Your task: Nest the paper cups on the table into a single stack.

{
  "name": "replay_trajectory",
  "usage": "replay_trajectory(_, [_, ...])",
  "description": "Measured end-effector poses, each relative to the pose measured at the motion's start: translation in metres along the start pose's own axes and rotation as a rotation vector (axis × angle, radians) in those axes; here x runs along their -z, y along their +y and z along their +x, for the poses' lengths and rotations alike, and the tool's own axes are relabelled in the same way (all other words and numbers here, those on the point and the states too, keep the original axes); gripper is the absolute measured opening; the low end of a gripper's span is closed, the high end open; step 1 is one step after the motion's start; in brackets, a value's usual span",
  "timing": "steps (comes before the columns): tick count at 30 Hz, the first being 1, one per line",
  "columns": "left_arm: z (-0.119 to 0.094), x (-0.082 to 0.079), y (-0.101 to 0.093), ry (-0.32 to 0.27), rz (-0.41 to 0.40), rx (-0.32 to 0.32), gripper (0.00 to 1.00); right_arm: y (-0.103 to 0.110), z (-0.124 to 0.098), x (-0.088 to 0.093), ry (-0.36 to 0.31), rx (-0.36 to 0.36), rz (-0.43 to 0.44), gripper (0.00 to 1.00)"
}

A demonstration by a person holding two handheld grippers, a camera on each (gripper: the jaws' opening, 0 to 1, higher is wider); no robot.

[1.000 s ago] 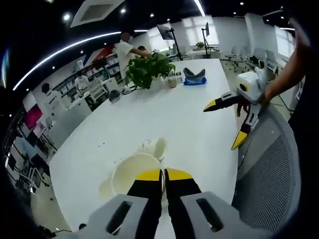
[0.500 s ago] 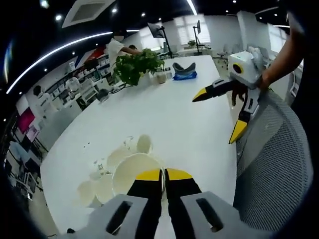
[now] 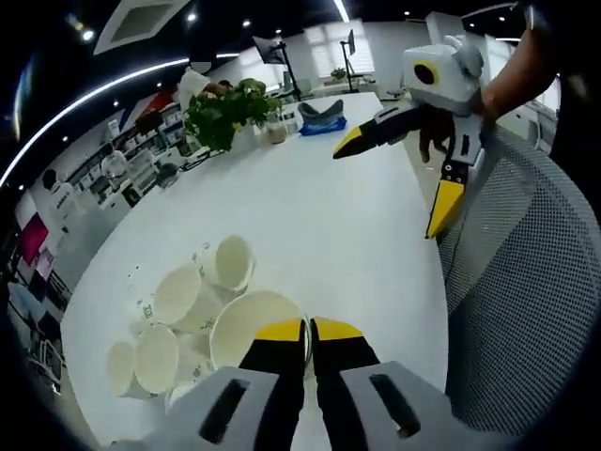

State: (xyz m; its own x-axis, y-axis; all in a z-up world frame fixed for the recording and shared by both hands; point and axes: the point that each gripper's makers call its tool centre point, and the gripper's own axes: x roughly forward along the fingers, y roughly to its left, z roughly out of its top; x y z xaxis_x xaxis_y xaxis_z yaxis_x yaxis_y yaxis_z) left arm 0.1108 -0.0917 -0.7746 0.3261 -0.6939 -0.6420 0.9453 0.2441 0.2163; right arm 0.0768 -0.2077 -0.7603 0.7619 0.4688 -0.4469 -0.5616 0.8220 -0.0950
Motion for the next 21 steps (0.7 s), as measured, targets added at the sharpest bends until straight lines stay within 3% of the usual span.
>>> replay_trajectory(14, [0.006,0.010,-0.013,0.047,0.025,0.039,0.01,0.000,0.000,0.001,0.004,0.000,0.000,0.95])
replay_trajectory(21, [-0.001,0.002,-0.011,0.018,-0.007,0.046,0.14,-0.003,0.000,0.000,-0.001,0.011,0.010,0.95])
